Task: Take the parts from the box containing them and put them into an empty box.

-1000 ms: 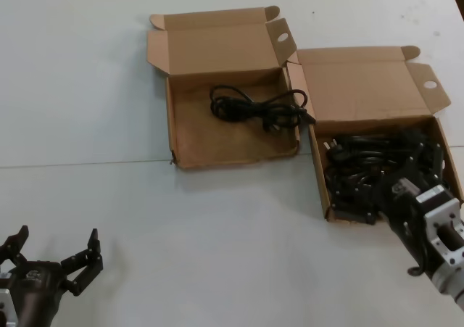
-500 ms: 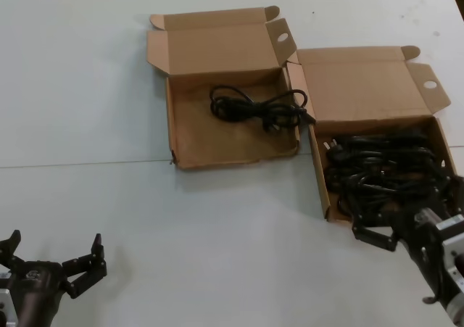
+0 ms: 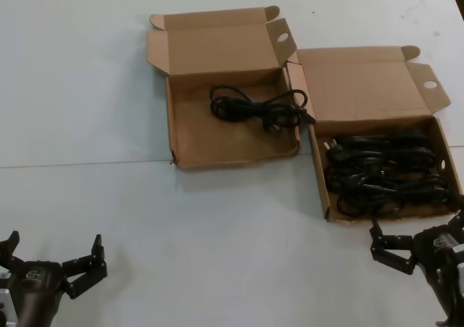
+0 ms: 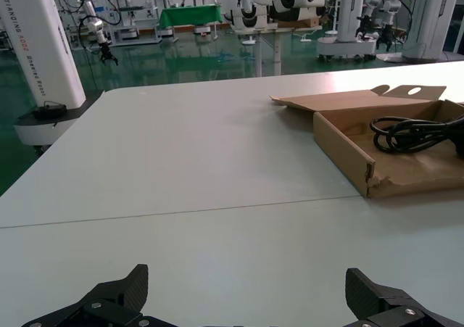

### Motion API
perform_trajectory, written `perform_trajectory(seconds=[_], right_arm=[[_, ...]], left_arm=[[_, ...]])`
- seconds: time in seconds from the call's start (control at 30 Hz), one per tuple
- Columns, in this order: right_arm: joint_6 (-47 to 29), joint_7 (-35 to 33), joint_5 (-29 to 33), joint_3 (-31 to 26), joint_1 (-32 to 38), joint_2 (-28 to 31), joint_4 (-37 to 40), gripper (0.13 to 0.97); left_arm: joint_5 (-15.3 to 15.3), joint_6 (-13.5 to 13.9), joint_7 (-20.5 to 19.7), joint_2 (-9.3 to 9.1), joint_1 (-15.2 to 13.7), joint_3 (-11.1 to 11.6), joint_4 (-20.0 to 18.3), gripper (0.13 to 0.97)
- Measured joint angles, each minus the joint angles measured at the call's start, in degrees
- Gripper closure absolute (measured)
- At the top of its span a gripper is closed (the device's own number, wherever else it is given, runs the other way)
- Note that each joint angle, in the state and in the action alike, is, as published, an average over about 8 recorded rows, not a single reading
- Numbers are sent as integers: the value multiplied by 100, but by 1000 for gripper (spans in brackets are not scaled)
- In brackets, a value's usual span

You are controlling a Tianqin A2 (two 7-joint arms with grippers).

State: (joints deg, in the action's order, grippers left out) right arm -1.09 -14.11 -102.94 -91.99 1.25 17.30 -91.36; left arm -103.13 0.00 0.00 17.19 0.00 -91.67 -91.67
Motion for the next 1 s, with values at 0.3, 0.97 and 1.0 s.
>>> perform_trajectory(seconds=[0.3, 0.97, 1.0], right_arm=[[13, 0, -2, 4, -15, -1, -4, 129], [14, 0, -2, 4, -16, -1, -4, 129], [14, 0, -2, 4, -16, -1, -4, 129]], left_arm=[[0, 0, 0, 0, 0, 0, 0, 132], [0, 0, 0, 0, 0, 0, 0, 132], [0, 0, 0, 0, 0, 0, 0, 132]])
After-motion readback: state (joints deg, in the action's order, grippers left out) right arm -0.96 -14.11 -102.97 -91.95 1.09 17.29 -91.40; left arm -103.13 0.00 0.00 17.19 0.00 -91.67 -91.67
